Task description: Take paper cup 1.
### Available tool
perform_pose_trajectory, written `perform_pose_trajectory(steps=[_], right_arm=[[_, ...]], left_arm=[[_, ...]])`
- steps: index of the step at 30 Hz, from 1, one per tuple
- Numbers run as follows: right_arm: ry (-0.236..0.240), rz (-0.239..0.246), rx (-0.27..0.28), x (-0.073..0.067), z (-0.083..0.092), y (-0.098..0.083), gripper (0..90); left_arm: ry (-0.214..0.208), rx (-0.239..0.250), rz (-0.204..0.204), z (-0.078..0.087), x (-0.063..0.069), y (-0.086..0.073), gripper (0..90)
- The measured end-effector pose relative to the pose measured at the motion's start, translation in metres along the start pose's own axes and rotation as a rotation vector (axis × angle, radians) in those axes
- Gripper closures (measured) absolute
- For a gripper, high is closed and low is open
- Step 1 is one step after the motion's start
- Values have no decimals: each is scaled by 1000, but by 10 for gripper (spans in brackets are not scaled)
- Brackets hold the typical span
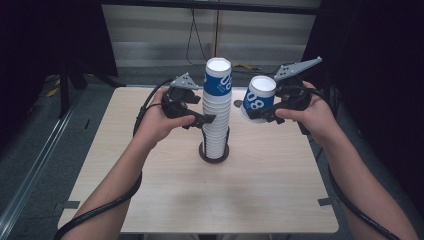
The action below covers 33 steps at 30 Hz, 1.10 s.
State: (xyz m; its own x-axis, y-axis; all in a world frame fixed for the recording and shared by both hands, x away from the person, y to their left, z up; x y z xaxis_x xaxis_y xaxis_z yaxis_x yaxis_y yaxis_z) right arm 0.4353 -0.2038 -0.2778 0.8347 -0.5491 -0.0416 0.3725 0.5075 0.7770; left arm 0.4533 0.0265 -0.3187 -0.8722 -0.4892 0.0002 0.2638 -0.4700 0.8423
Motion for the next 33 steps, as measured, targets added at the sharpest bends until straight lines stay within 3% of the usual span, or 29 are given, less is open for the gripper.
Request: perform_pose_trajectory(steps=[8,33], right_arm=[[32,24,-30,-4,-7,-9,206],[95,153,-232,-22,-27,-39,210]], left_arm=[[-24,-2,-3,-1,6,-11,195],[-93,-8,-7,-6,27,-31,187]])
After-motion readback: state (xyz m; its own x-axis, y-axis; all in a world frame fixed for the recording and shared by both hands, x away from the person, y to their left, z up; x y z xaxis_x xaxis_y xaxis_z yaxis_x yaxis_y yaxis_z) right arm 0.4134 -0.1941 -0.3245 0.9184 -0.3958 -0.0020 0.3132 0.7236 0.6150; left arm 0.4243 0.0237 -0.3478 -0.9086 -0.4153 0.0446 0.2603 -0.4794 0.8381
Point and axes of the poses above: each handheld gripper's, and its own axes: z roughly backward along the jaws, y roughly out of its top, x roughly to its right, the point moved 5 cm from there along -z, roughly forward along the jaws, and after that the axes turned 2 degrees about y, right-handed, at the moved point
